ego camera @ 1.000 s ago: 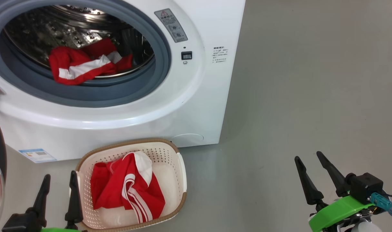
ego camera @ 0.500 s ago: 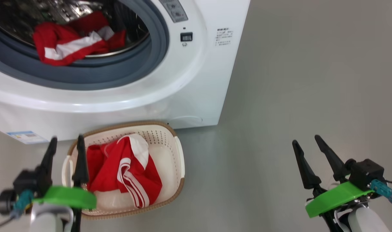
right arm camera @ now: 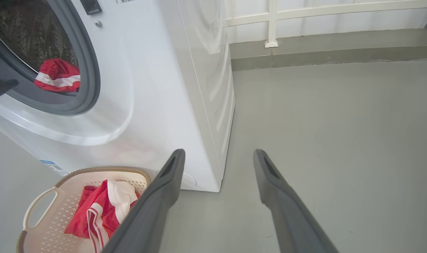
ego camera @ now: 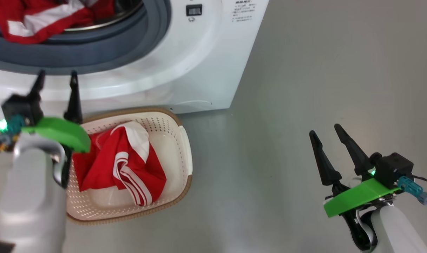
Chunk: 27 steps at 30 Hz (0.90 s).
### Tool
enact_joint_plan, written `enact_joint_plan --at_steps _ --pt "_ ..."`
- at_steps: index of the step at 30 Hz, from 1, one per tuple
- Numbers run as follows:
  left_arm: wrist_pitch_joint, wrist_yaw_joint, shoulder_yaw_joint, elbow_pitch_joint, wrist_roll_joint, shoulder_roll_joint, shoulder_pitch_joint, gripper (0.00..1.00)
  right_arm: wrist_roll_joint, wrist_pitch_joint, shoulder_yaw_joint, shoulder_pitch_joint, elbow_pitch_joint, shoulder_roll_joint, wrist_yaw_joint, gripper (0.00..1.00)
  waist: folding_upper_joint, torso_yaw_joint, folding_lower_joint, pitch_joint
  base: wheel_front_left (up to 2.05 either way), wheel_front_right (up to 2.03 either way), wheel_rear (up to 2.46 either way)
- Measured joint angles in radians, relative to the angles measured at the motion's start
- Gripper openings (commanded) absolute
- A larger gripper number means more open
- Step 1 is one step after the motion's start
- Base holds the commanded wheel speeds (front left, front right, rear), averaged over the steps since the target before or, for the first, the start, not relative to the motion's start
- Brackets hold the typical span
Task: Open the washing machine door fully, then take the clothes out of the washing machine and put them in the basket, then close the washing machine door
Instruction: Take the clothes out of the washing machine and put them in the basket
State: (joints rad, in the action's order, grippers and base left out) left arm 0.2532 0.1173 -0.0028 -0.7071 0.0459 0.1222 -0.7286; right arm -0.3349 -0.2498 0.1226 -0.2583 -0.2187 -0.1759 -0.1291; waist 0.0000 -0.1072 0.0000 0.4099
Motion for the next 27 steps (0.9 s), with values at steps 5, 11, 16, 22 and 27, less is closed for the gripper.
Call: enact_joint_plan --at_steps 5,11,16,22,27 --pt "-0.004 -0.021 -0.012 -0.141 -0.027 0.035 -0.153 1.0 0.0 0.0 0.017 -0.026 0.001 0.006 0.0 1.0 0.0 -0.017 0.0 0.038 0.0 0.0 0.0" --pt "-0.007 -0.057 -0.03 -0.288 -0.053 0.061 -0.308 1.0 0.0 0.0 0.026 -0.047 0.002 0.01 0.0 1.0 0.0 -0.034 0.0 0.078 0.0 0.0 0.0" --pt "-0.007 -0.073 -0.052 -0.385 -0.076 0.084 -0.398 1.0 0.0 0.0 0.034 -0.075 0.004 0.017 0.0 1.0 0.0 -0.05 0.0 0.107 0.0 0.0 0.0" --pt "-0.007 -0.088 -0.084 -0.463 -0.1 0.121 -0.483 1.0 0.0 0.0 0.049 -0.085 0.005 0.022 0.0 1.0 0.0 -0.072 0.0 0.133 0.0 0.0 0.0" --pt "-0.007 -0.099 -0.109 -0.515 -0.132 0.155 -0.542 1.0 0.0 0.0 0.059 -0.108 0.006 0.027 0.0 1.0 0.0 -0.09 0.0 0.155 0.0 0.0 0.0"
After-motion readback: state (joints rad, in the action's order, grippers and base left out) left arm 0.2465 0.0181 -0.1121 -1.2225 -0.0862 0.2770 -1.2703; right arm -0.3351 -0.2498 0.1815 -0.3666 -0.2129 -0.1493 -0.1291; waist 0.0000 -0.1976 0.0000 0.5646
